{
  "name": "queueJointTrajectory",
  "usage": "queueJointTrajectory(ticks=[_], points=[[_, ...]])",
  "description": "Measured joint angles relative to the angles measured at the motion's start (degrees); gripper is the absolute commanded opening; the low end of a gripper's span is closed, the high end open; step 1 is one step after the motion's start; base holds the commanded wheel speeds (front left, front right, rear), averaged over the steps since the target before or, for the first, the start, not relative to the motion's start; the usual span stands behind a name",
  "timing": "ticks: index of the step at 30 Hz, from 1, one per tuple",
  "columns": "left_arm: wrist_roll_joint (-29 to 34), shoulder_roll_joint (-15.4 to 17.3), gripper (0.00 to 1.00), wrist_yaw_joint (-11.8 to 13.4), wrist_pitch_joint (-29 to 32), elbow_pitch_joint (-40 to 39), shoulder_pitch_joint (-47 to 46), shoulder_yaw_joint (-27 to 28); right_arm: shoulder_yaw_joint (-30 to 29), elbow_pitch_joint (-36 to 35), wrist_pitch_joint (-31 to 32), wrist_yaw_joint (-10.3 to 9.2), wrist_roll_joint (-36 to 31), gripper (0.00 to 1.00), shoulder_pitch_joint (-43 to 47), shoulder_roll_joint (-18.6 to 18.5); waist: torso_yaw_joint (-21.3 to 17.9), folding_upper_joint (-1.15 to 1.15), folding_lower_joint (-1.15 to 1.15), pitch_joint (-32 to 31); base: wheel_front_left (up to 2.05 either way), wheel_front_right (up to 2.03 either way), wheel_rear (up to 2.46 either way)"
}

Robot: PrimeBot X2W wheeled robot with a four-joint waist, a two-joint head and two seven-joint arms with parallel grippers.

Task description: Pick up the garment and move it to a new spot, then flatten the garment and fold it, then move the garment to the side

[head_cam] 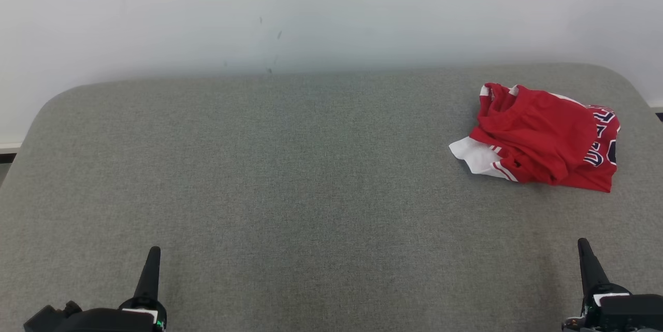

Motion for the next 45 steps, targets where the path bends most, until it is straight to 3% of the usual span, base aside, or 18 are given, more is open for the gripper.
queueJointTrajectory(ticks=[20, 45], points=[[-13.2, -0.8, 0.00, -0.5, 3.6, 0.6, -1.1, 2.0, -3.7, 3.4, 3.7, 2.45, 10.6, 0.00, -1.9, 3.6, 0.3, 0.00, 0.00, 0.1, 0.00, 0.00, 0.00], [-13.4, -0.8, 0.00, -0.5, 3.6, 0.6, -1.1, 2.0, -3.7, 3.5, 3.7, 2.55, 10.6, 0.00, -2.1, 3.6, 0.3, 0.00, 0.00, 0.1, 0.00, 0.00, 0.00]])
